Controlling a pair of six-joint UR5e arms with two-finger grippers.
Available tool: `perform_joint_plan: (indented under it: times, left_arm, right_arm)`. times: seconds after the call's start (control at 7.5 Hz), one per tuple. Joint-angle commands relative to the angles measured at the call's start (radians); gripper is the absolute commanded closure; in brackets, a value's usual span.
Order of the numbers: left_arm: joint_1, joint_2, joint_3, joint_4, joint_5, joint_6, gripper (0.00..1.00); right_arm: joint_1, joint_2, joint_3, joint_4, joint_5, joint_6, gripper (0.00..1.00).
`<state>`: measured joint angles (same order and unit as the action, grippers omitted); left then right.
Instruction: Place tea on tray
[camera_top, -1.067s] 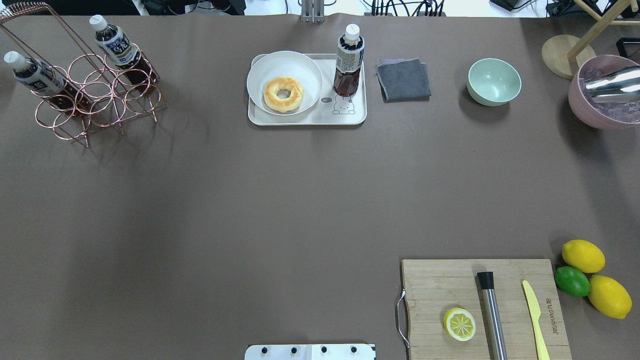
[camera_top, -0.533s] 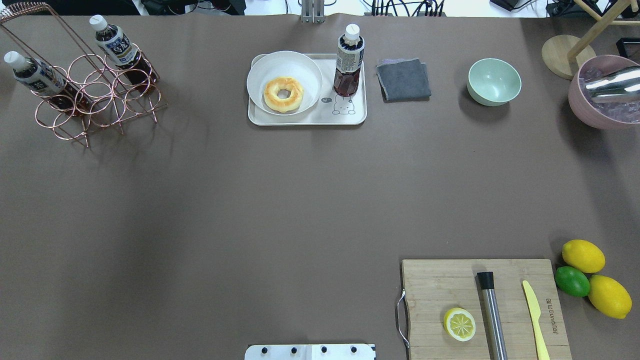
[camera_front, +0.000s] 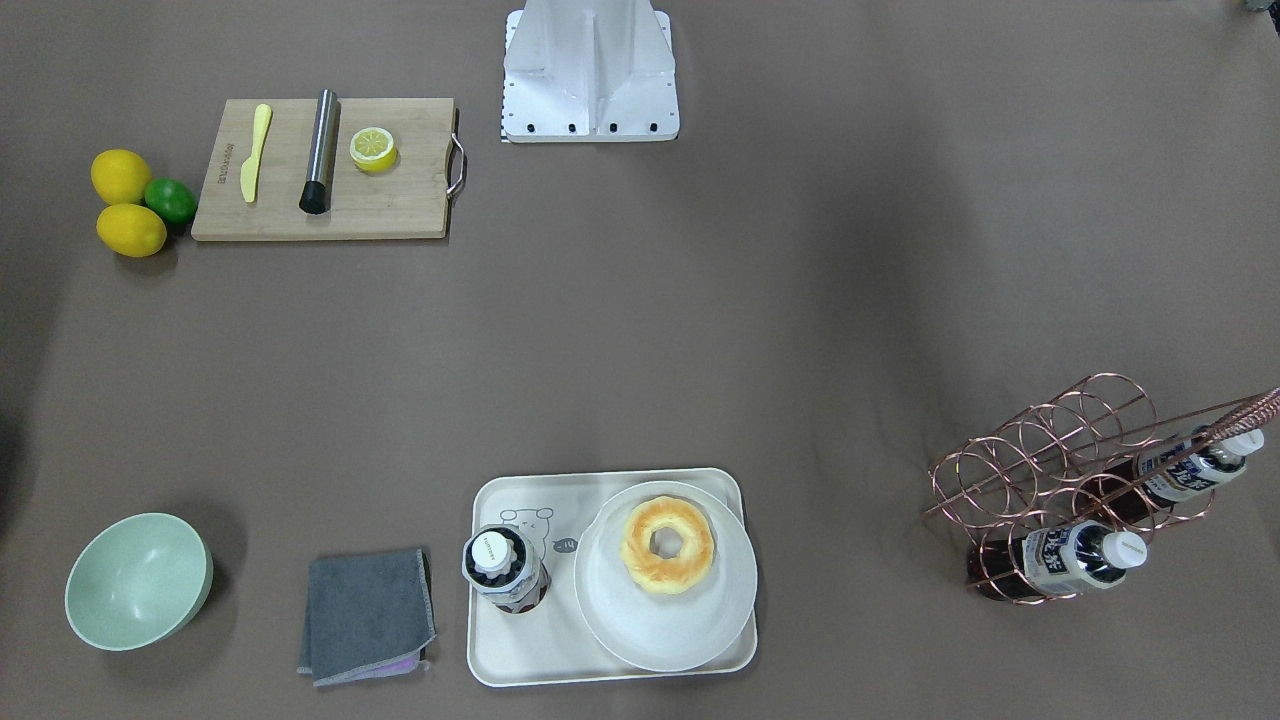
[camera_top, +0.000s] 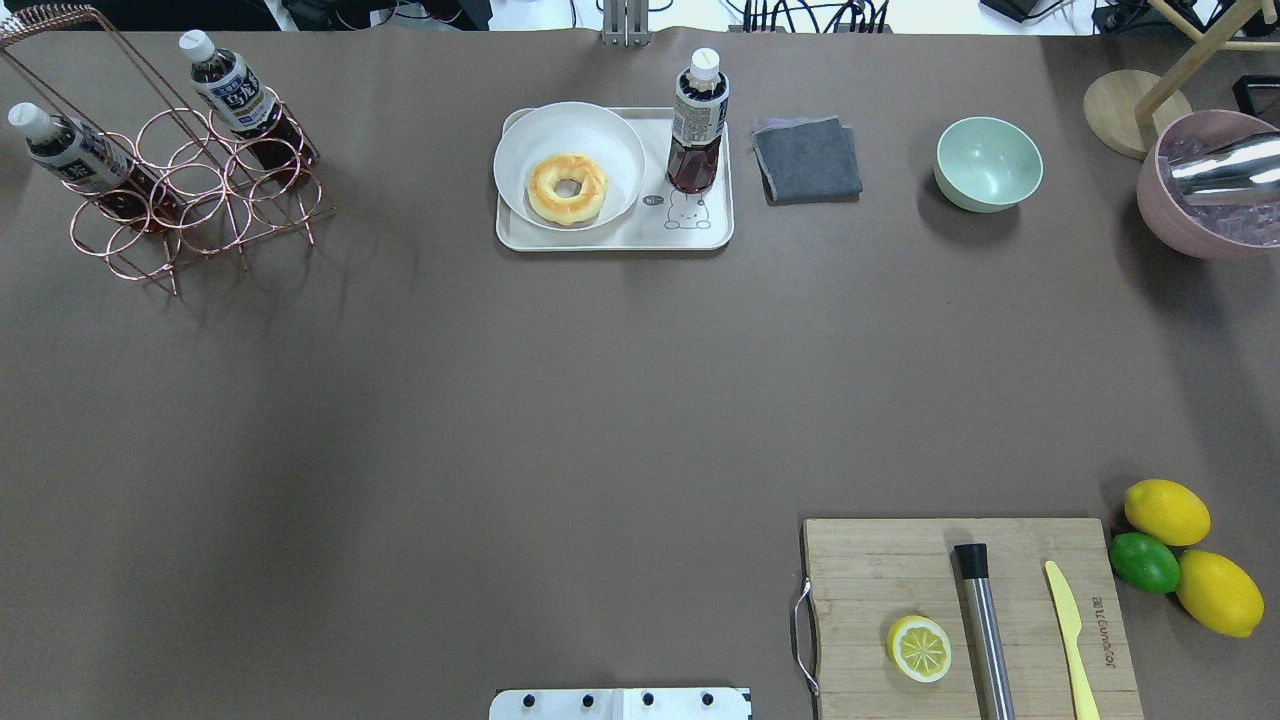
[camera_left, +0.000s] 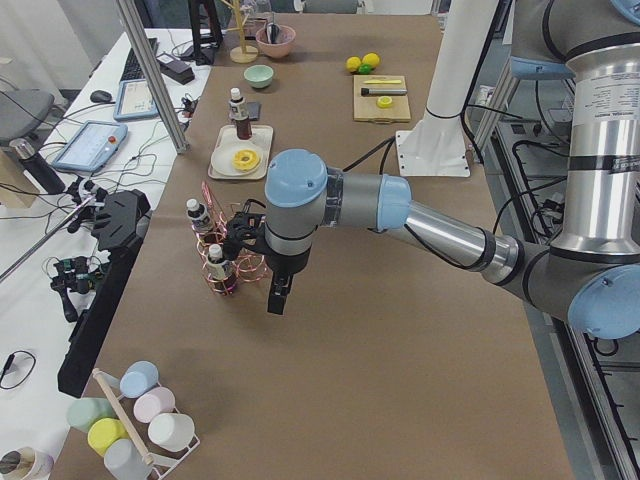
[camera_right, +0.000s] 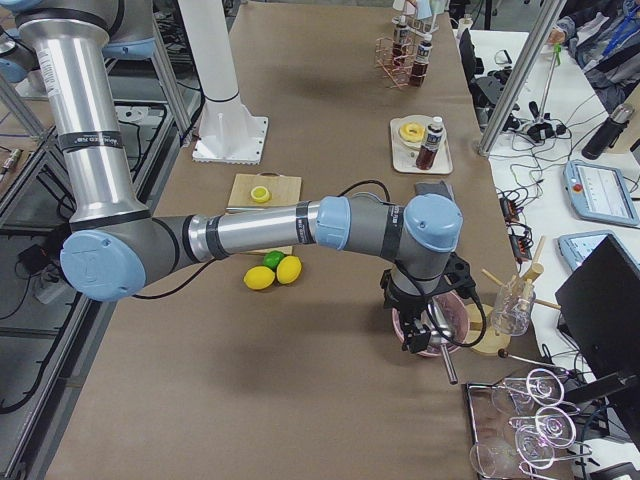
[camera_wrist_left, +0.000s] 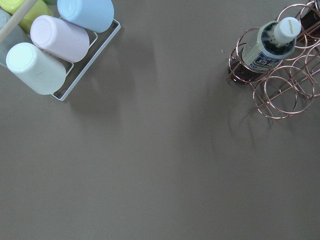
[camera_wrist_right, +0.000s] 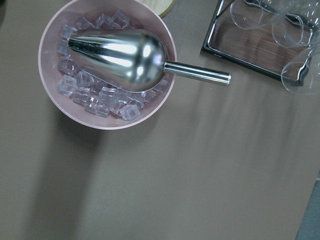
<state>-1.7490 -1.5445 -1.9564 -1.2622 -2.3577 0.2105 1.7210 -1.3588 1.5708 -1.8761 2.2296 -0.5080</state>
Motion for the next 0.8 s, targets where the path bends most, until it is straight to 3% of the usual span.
perform_joint_plan:
  times: [0.0,0.67]
  left_arm:
    - [0.025,0.0,0.005,0.0,0.0,0.0,0.03]
    - [0.028,0.001,0.005,0.0,0.0,0.0,0.03]
  right_arm:
    - [-0.001,0.006,0.003,0.0,-0.001,0.0,0.0]
    - [-0.001,0.001,0.017,0.0,0.007,0.002,0.0]
